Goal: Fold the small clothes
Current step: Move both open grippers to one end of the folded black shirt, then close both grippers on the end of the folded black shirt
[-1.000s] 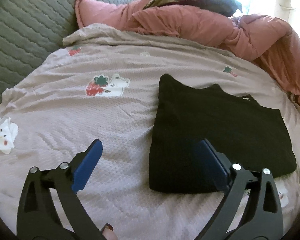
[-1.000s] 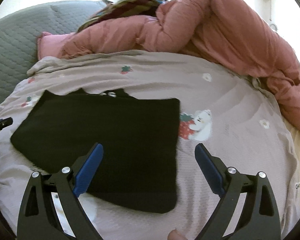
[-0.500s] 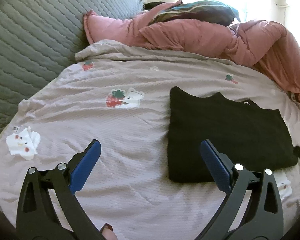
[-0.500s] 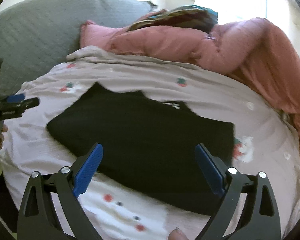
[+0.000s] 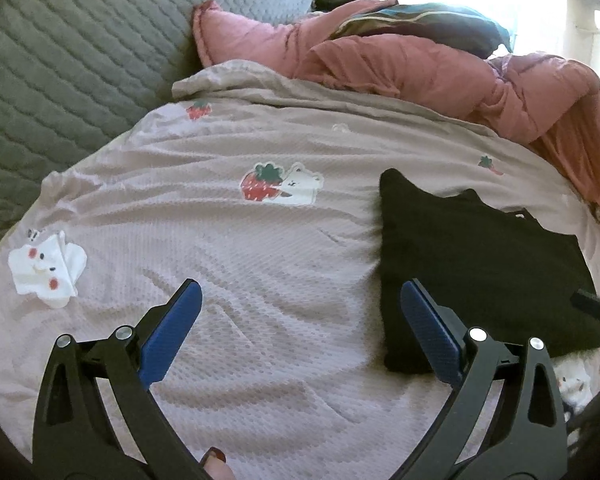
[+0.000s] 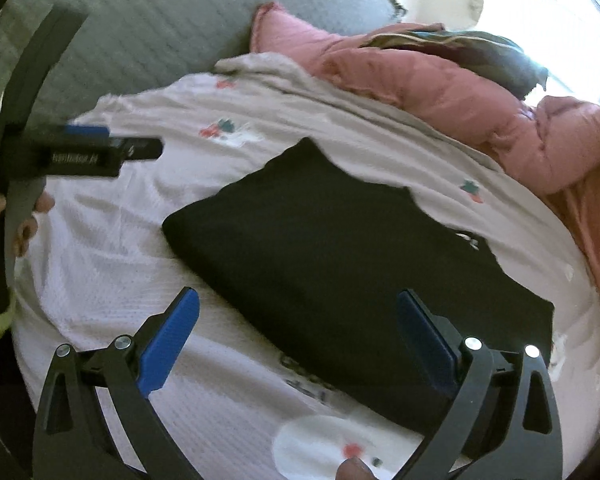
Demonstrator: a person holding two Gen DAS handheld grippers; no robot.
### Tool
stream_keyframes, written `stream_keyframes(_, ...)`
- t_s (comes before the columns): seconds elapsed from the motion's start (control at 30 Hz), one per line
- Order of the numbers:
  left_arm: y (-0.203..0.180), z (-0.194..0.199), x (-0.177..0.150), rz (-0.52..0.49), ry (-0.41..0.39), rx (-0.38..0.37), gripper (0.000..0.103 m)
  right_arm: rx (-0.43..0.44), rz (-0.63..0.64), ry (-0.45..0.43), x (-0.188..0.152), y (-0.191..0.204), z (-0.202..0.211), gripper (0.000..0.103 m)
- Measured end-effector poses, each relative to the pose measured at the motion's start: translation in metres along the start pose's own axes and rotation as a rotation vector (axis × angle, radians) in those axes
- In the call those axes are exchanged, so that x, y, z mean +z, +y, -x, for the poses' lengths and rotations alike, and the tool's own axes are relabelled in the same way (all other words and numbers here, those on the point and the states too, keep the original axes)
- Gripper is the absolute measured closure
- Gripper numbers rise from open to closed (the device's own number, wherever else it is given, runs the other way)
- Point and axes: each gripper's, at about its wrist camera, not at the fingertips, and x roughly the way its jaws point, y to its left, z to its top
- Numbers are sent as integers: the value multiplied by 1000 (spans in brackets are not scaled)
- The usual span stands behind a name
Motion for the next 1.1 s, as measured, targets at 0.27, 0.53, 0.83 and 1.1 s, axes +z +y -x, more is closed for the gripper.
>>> stream_keyframes(0.27, 13, -17, -3, 53, 29, -16, 10, -13, 114, 23, 3, 33, -27, 5)
stream_keyframes(0.53, 13, -37, 2, 90, 86, -43, 10, -103, 216, 58, 4, 51, -66, 5)
stream_keyframes(0.83, 8, -53, 11, 125, 128, -68, 10, -147, 238, 31, 11, 51, -87, 5)
stream_keyframes(1.1, -7, -76, 30, 137, 182, -145, 10, -162, 189, -3, 15, 40, -86, 23)
